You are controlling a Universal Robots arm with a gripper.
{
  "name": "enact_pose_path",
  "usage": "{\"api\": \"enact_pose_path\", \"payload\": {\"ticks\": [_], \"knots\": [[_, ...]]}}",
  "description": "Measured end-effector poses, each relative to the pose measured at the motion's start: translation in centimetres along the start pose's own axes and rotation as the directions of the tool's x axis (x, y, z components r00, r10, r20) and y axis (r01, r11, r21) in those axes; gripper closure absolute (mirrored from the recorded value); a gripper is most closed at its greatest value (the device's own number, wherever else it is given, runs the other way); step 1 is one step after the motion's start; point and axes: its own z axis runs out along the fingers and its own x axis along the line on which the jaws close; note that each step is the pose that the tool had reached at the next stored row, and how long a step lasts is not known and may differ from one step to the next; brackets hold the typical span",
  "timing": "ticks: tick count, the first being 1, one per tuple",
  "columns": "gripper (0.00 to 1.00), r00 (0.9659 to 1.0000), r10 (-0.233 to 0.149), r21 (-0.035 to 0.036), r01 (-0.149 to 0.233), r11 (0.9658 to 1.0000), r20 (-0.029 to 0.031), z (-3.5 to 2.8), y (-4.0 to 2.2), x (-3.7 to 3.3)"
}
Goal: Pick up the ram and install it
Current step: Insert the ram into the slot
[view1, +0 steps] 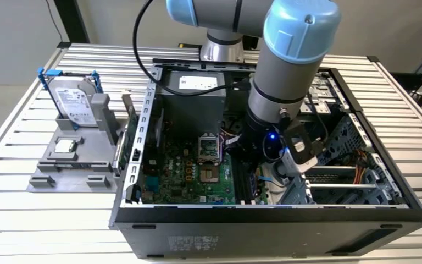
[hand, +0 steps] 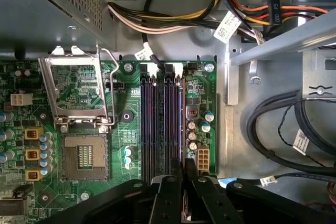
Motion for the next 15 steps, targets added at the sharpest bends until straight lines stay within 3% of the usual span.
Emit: {"api": "enact_pose_path", "payload": {"ticks": [15], "knots": [[1.00, 1.0000, -0.008, -0.0003, 0.008, 1.0000, -0.0020, 0.34, 0.08, 0.08]]}}
